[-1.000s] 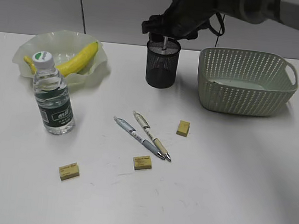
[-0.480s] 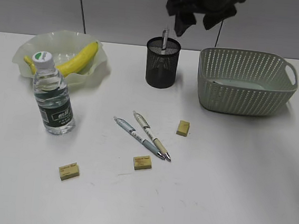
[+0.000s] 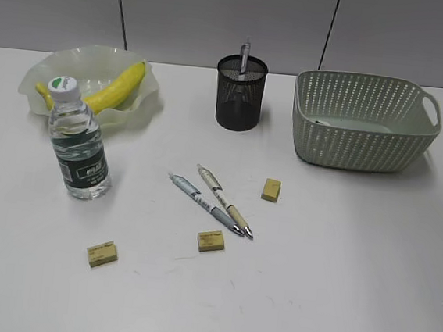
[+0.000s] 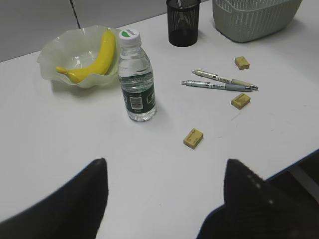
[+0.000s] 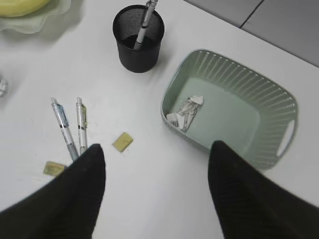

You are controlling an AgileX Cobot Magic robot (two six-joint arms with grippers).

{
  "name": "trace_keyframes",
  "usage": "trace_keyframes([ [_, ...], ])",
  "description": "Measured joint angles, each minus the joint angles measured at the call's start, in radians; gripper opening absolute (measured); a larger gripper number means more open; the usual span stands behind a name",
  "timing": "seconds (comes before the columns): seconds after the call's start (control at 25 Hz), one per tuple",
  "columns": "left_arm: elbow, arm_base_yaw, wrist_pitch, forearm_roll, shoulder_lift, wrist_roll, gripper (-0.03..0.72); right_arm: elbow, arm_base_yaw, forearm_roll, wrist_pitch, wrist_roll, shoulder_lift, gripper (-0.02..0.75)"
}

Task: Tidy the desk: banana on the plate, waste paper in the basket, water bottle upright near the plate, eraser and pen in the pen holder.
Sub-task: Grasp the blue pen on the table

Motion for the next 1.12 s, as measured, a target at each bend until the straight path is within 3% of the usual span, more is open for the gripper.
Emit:
trace_keyframes([
  [0.28, 0.0, 0.0, 0.0, 0.0, 0.0, 0.0, 0.541, 0.344, 0.0, -0.028, 0.003, -0.011, -0.371, 0.454],
  [0.68, 0.0, 0.0, 0.0, 0.0, 0.0, 0.0, 0.54, 0.913, 0.0, -0.042, 0.009, -0.011, -0.97, 0.447],
  [1.12, -0.003, 0.0, -0.01, 0.002, 0.0, 0.0, 0.524, 1.344, 0.0, -0.042, -0.042, -0.016, -1.533, 0.447],
])
